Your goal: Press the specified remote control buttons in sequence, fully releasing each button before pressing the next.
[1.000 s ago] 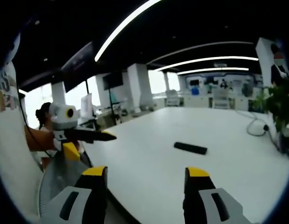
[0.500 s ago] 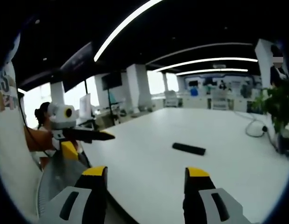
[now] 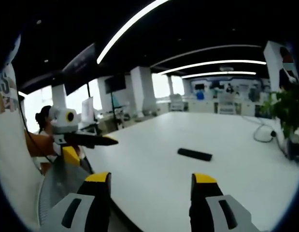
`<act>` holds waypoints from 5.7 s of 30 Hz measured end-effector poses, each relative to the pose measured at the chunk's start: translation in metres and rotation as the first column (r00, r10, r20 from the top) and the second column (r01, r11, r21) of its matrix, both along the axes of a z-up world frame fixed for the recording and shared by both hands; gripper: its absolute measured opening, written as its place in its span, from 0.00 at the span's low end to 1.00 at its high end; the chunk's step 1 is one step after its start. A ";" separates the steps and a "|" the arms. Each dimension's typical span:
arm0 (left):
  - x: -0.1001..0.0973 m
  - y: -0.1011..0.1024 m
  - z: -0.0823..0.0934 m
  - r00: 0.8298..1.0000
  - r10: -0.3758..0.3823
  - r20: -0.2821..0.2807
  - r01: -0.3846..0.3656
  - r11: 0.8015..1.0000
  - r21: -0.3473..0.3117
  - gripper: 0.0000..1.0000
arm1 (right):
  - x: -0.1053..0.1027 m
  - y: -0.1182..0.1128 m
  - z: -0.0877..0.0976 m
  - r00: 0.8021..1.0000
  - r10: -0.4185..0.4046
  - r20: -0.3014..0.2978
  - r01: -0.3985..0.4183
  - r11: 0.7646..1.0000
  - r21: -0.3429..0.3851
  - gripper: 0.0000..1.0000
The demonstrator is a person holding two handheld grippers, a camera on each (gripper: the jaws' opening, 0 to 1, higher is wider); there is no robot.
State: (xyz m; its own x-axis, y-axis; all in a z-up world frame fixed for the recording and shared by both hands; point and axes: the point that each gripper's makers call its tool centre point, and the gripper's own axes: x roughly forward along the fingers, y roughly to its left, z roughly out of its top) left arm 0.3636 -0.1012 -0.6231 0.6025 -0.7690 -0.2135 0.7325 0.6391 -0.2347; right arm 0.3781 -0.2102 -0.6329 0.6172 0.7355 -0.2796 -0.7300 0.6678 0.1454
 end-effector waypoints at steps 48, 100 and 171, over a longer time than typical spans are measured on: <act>0.001 0.001 -0.005 1.000 0.006 -0.006 -0.006 1.000 0.018 0.95 | -0.003 0.001 -0.002 1.000 0.022 0.002 -0.022 1.000 -0.007 0.65; 0.070 0.019 0.038 0.999 0.004 0.046 -0.004 1.000 0.002 0.94 | 0.050 0.002 0.051 0.998 0.040 0.052 -0.040 0.999 -0.004 0.66; 0.172 0.020 0.033 0.996 -0.036 0.081 0.030 0.996 0.082 0.93 | 0.161 -0.001 0.063 0.990 0.074 0.119 -0.067 0.996 -0.066 0.68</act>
